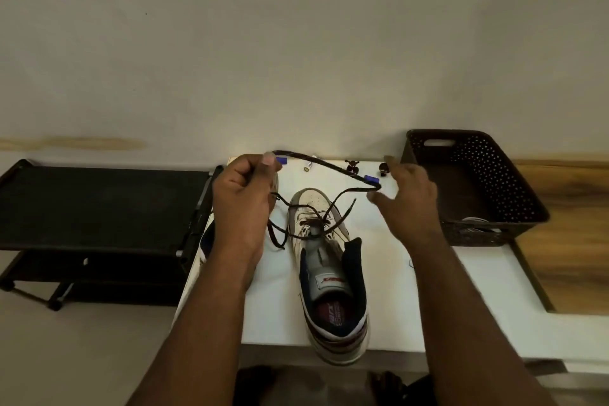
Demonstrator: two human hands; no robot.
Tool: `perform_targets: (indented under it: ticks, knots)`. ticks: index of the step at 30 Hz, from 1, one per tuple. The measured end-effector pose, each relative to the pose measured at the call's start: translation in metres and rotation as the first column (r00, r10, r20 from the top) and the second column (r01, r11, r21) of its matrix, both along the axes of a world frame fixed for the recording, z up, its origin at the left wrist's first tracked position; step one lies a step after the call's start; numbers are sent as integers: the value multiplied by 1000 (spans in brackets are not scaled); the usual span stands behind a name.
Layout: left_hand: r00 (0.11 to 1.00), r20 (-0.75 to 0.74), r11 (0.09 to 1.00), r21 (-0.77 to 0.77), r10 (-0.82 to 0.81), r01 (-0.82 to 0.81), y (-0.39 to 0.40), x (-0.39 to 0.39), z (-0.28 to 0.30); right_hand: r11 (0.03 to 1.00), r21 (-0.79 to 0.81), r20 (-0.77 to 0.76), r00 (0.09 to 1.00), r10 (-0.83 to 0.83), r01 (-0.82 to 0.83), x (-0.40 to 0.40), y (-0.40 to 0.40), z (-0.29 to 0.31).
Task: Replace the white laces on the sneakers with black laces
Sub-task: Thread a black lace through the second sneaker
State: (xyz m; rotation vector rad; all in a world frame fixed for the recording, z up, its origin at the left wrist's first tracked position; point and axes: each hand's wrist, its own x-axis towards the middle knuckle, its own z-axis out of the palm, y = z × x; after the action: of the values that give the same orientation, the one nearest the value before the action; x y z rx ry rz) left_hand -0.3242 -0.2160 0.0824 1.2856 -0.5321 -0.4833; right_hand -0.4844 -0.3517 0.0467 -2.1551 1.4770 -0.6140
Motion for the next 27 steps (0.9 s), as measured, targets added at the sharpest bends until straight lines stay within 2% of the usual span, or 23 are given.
perform_targets:
  ticks: [1, 2, 4, 5, 7, 9, 11, 12, 13, 14, 15, 16, 17, 18, 19, 20, 22, 24, 26, 27]
  knots:
    - [993, -119, 999, -48, -8, 3, -2, 0, 3, 999, 28, -116, 993, -18, 21, 1, 5, 1]
    - [976, -214, 997, -76, -33, 17, -3, -1, 7, 998, 49, -109, 994, -20, 25, 5, 11, 3]
    - [944, -319, 996, -52, -80, 67, -6, -4, 11, 996, 63, 191, 981, 47, -60, 10, 25, 16]
    - [928, -360, 996, -34, -93, 86, -7, -5, 12, 983, 100, 341, 933, 115, -157, 13, 29, 21]
    - [879, -462, 993, -70, -117, 95, -8, -7, 12, 866, 257, 447, 847, 286, -428, 17, 40, 31]
    - [830, -539, 985, -160, -144, 67, -11, -8, 11, 712, 343, 313, 789, 529, -613, 23, 48, 33]
    - [834, -533, 977, -213, -144, 33, -14, -6, 11, 687, 340, 148, 758, 635, -642, 29, 51, 23]
    - [851, -506, 975, -221, -139, 28, -14, -4, 10, 707, 322, 131, 770, 625, -629, 31, 50, 20]
    - [877, -463, 979, -202, -132, 40, -14, -2, 7, 739, 297, 181, 796, 577, -604, 31, 47, 18]
    - [918, -380, 990, -120, -117, 77, -14, 0, 2, 796, 275, 292, 835, 466, -540, 30, 43, 18]
    - [965, -241, 992, 51, -102, 118, -13, 2, -7, 859, 265, 453, 843, 290, -438, 27, 37, 17]
    - [990, -67, 955, 264, -121, 135, -12, 5, -19, 901, 287, 637, 768, 75, -326, 24, 31, 18]
    - [983, 69, 894, 431, -170, 125, -11, 5, -32, 909, 339, 777, 617, -124, -244, 21, 25, 20]
    - [961, 152, 841, 528, -229, 117, -12, 5, -43, 892, 401, 843, 464, -270, -209, 17, 20, 22]
    - [936, 194, 807, 576, -294, 134, -14, 4, -52, 865, 457, 854, 374, -362, -206, 15, 18, 23]
    - [905, 224, 780, 605, -362, 162, -17, 4, -60, 833, 508, 838, 351, -418, -220, 15, 17, 21]
    - [789, 334, 687, 711, -516, 149, -30, 4, -72, 768, 586, 794, 372, -481, -258, 16, 20, 17]
    - [667, 382, 551, 833, -639, 51, -40, 8, -78, 735, 616, 779, 358, -515, -283, 17, 22, 12]
    - [636, 375, 470, 883, -675, -21, -45, 13, -78, 729, 623, 777, 325, -538, -283, 17, 20, 11]
    - [615, 403, 472, 880, -678, -56, -44, 14, -75, 734, 622, 779, 313, -544, -273, 16, 18, 11]
